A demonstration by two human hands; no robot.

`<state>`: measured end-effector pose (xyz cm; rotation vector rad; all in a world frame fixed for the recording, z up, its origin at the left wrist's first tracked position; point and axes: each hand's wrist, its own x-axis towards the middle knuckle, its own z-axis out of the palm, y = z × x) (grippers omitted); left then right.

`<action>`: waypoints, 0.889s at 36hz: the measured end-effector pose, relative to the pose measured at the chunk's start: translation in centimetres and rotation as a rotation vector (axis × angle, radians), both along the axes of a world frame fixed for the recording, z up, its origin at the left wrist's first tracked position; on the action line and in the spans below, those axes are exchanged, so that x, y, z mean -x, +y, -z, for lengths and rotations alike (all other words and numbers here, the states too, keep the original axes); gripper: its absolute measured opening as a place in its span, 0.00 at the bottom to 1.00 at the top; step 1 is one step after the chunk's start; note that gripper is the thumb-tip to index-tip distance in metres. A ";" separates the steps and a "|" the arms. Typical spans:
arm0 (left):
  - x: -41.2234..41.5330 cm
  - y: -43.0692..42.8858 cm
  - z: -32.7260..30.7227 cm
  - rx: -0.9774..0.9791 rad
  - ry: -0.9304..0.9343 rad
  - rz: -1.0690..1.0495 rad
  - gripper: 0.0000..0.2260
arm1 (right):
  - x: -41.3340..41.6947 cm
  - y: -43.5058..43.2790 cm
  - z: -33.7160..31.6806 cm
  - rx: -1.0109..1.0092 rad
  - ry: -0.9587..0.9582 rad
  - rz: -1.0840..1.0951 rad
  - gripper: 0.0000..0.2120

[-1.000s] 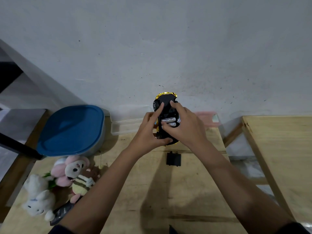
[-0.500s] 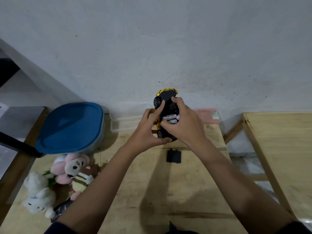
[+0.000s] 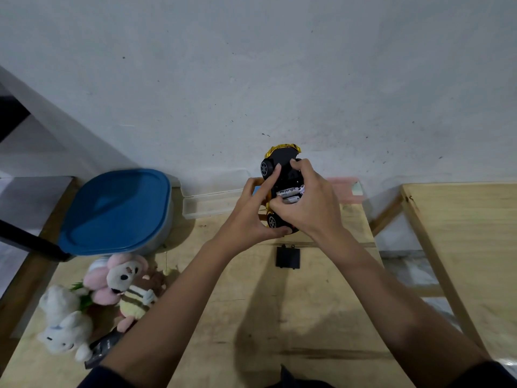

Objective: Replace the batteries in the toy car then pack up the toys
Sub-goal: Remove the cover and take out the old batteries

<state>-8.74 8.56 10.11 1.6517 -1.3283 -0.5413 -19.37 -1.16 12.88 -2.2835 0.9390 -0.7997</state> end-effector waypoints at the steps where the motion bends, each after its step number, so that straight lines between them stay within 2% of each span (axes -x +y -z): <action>1: 0.1 -0.1 0.0 0.000 -0.002 -0.001 0.49 | 0.0 0.0 0.0 0.003 -0.001 0.000 0.29; 3: 0.1 -0.2 0.1 -0.001 0.000 -0.002 0.49 | 0.2 -0.2 -0.1 0.012 -0.003 -0.001 0.28; 7: -0.4 0.2 0.3 -0.031 -0.020 0.022 0.49 | 1.1 -1.2 0.0 0.046 0.014 -0.014 0.18; 9: -0.6 0.3 0.2 -0.044 -0.032 0.031 0.50 | 1.4 -1.5 0.1 0.026 0.022 -0.021 0.17; 16: -0.5 0.0 -0.1 -0.031 -0.007 0.005 0.50 | 0.7 -0.9 -0.1 -0.026 0.005 -0.057 0.26; 32: 0.0 0.3 -0.2 -0.011 -0.042 -0.021 0.50 | -0.4 0.0 -0.6 0.025 -0.005 -0.035 0.23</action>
